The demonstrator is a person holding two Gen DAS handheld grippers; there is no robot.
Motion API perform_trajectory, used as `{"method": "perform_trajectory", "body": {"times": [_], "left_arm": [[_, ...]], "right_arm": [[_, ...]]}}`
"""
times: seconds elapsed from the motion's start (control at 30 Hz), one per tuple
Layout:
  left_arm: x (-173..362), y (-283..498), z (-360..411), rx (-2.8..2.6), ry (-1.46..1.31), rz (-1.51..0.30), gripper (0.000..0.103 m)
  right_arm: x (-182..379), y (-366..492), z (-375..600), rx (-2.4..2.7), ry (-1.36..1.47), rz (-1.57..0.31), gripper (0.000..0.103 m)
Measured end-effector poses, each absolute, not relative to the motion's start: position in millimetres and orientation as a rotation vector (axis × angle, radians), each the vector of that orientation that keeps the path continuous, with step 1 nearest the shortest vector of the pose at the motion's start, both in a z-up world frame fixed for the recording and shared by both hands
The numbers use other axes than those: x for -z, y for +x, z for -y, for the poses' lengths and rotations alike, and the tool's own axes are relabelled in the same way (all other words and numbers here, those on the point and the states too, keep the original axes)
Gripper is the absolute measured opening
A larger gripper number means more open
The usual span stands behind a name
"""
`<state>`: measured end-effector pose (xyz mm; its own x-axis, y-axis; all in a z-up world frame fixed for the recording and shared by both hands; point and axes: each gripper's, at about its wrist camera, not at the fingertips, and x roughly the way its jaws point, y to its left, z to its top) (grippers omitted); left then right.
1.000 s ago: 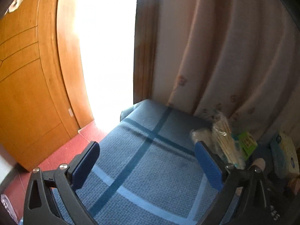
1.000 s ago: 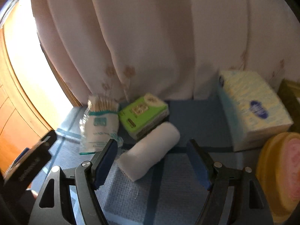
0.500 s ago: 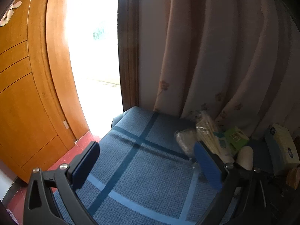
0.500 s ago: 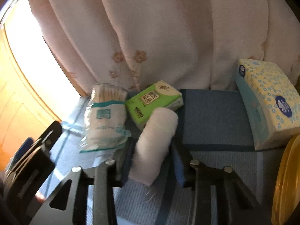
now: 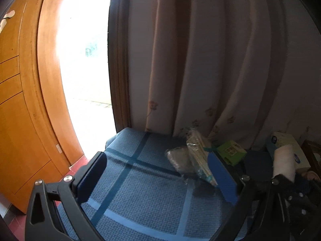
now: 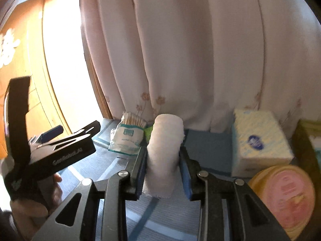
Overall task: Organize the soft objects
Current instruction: 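Grasp the bag of cotton swabs with the left gripper while the right holds the roll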
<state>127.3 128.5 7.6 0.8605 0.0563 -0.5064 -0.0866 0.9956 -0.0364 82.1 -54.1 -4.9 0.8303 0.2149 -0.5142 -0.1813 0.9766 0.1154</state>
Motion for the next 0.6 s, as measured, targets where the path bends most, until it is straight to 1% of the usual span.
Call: {"method": "perform_trajectory", "body": {"times": [0.17,0.27,0.33,0.37,0.4,0.47,0.5,0.6], "left_arm": [[-8.1,126.7,-122.4,-0.026,-0.066,-0.520,0.101],[-8.3,130.9,-108.9,-0.002,-0.048,-0.528,0.098],[-11.8,138.3,-93.1,0.024,-0.015,-0.553,0.098],[-15.7,140.7,-86.4,0.031,-0.001,-0.566,0.092],[-17.7,151.3,-77.2,0.036,0.021,-0.604,0.083],[-18.2,168.0,-67.8,0.026,0.031,-0.654,0.075],[-16.6,181.4,-62.2,0.006,0.033,-0.688,0.072],[-1.0,204.5,-54.5,-0.049,0.035,-0.792,0.069]], "right_arm": [[-3.5,70.2,64.7,-0.176,0.034,-0.496,0.034],[-5.1,68.9,67.8,-0.166,0.038,-0.484,0.034],[-4.4,70.9,72.8,-0.149,0.050,-0.477,0.034],[-3.2,76.1,72.1,-0.141,0.055,-0.475,0.034],[-2.5,78.0,73.3,-0.134,0.063,-0.472,0.034],[-2.8,80.0,76.8,-0.127,0.075,-0.470,0.034],[-2.5,81.1,78.3,-0.124,0.079,-0.472,0.034],[-1.7,83.5,81.5,-0.123,0.090,-0.480,0.034]]}}
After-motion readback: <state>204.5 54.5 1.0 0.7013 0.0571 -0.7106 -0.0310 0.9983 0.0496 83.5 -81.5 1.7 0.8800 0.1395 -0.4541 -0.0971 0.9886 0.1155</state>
